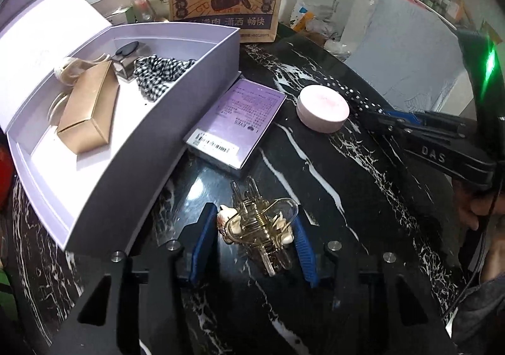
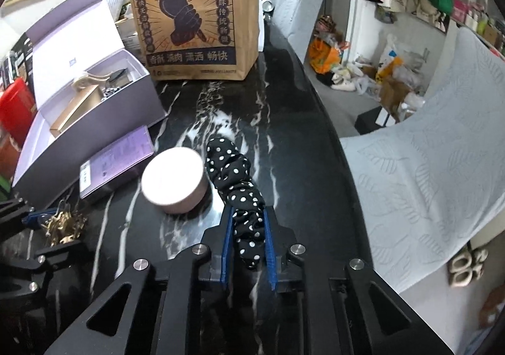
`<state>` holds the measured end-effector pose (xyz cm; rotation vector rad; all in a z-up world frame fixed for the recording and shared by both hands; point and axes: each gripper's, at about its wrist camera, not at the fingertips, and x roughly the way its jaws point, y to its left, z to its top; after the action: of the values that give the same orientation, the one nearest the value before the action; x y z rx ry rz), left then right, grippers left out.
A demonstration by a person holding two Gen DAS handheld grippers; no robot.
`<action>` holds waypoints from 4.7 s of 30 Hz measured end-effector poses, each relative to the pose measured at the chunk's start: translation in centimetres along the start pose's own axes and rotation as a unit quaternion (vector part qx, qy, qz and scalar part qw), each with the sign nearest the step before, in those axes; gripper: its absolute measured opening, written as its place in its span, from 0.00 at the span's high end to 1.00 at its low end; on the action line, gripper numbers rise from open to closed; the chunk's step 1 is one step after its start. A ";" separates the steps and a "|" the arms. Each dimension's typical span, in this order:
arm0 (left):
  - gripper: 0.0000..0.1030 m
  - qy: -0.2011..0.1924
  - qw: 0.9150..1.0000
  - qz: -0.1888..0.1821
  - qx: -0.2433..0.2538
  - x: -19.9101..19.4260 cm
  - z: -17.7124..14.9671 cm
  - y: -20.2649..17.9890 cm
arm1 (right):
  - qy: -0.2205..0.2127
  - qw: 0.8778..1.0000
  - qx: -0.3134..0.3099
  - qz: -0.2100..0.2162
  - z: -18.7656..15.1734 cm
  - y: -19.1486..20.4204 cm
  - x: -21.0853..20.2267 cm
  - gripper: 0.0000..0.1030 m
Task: Organize rigid objects
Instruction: 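Grasp the gold hair clip with the left tool while the right tool grasps the polka-dot scrunchie, then lift and carry the gold clip and polka-dot scrunchie with both tools over the lavender box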
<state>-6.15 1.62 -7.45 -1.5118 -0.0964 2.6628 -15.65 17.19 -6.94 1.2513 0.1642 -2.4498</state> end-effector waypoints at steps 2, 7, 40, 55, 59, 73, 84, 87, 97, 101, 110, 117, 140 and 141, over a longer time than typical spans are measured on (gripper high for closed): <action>0.54 -0.002 1.000 -0.002 -0.006 -0.3 -0.4 0.2 | 0.001 1.000 0.008 -0.004 -0.6 0.1 -0.6 0.83; 0.54 -0.003 1.000 -0.001 -0.012 -1.0 -1.5 0.7 | 0.003 1.000 0.018 -0.013 -2.6 0.8 -2.0 0.83; 0.54 -0.006 1.000 0.002 0.005 -3.4 -5.2 1.4 | 0.012 0.999 -0.047 0.008 -8.3 7.2 -5.4 0.65; 0.54 -0.006 1.000 0.005 0.001 -3.8 -4.9 1.7 | 0.003 0.998 -0.064 0.013 -8.0 7.9 -5.1 0.86; 0.54 -0.016 1.000 0.012 -0.001 -4.4 -4.6 1.8 | 0.005 0.998 -0.042 0.041 -7.9 7.7 -5.2 0.86; 0.54 -0.048 0.999 0.018 -0.013 -7.0 -4.2 2.4 | -0.011 0.996 -0.054 0.077 -6.9 9.6 -6.4 0.86; 0.54 -0.077 0.996 0.031 -0.022 -9.5 -3.0 3.2 | -0.039 0.992 -0.089 0.086 -4.5 11.4 -8.4 0.86; 0.54 -0.088 0.995 0.036 -0.023 -10.3 -2.5 3.5 | -0.046 0.990 -0.098 0.089 -3.9 11.8 -8.9 0.86; 0.54 -0.112 0.993 0.037 -0.029 -11.7 -0.7 4.3 | -0.069 0.987 -0.106 0.102 -1.6 12.2 -10.1 0.86; 0.54 -0.120 0.992 0.037 -0.032 -12.2 0.1 4.7 | -0.072 0.986 -0.111 0.100 -0.7 12.3 -10.2 0.86; 0.54 -0.135 0.990 0.037 -0.036 -12.2 2.0 5.6 | -0.080 0.984 -0.114 0.108 1.4 12.4 -9.9 0.86; 0.54 -0.143 0.988 0.038 -0.040 -11.9 3.2 6.8 | -0.082 0.984 -0.112 0.110 2.9 12.5 -9.1 0.86; 0.54 -0.175 0.981 0.060 -0.059 -11.5 8.2 11.2 | -0.103 0.977 -0.127 0.135 9.0 13.7 -7.1 0.85; 0.54 -0.176 0.981 0.062 -0.060 -11.5 8.5 11.4 | -0.105 0.977 -0.126 0.134 9.4 13.7 -7.0 0.85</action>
<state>-8.02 -11.00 5.63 -1.0862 -0.1919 3.0485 -13.73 4.04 5.20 0.8426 0.2240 -2.2261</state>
